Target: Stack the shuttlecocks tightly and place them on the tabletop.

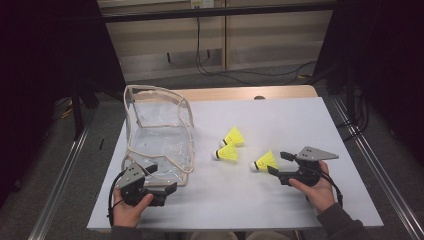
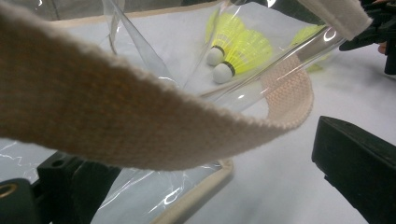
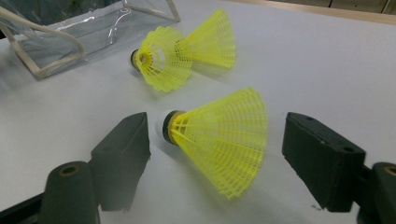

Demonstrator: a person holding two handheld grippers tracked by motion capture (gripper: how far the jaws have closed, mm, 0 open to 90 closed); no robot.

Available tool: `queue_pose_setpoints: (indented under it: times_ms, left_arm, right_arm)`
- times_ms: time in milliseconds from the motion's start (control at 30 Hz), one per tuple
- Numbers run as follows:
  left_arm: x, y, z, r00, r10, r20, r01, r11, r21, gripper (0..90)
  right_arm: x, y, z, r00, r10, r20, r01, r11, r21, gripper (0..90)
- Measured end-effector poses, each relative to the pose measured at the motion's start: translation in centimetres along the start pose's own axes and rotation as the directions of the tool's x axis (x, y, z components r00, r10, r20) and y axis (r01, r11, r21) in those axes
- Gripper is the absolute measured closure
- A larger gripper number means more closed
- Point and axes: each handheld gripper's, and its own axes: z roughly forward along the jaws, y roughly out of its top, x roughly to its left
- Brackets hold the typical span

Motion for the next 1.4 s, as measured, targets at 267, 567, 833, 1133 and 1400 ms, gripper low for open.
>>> queue_pose_setpoints:
  times_ms: [267,567,833,1133,1400]
  left_arm:
    - [0.2,0.0,0.1,1.0000,-0.002,0.005,0.002,1.0000,-0.005,2.9]
    - [0.1,-0.2,0.0,1.0000,-0.003,0.007,0.003,1.0000,-0.008,2.9]
    - [0.0,-0.2,0.1,1.0000,-0.003,0.001,0.003,1.0000,-0.004,2.8]
    - [0.0,-0.1,0.1,1.0000,-0.003,-0.003,0.003,1.0000,-0.004,2.7]
    - [0.1,-0.1,0.1,1.0000,-0.004,0.000,0.004,1.0000,-0.003,2.7]
  right_arm:
    - [-0.1,0.0,0.3,0.9996,-0.005,-0.027,0.005,1.000,0.009,36.4]
    - [0.1,0.0,0.7,0.9983,-0.020,-0.055,0.022,0.999,0.037,47.6]
    - [0.1,0.0,1.3,0.9972,-0.023,-0.071,0.027,0.998,0.055,53.5]
    - [0.2,0.2,1.4,0.9957,-0.030,-0.088,0.035,0.998,0.057,59.8]
    - [0.1,0.1,1.4,0.9947,-0.034,-0.098,0.040,0.997,0.069,63.6]
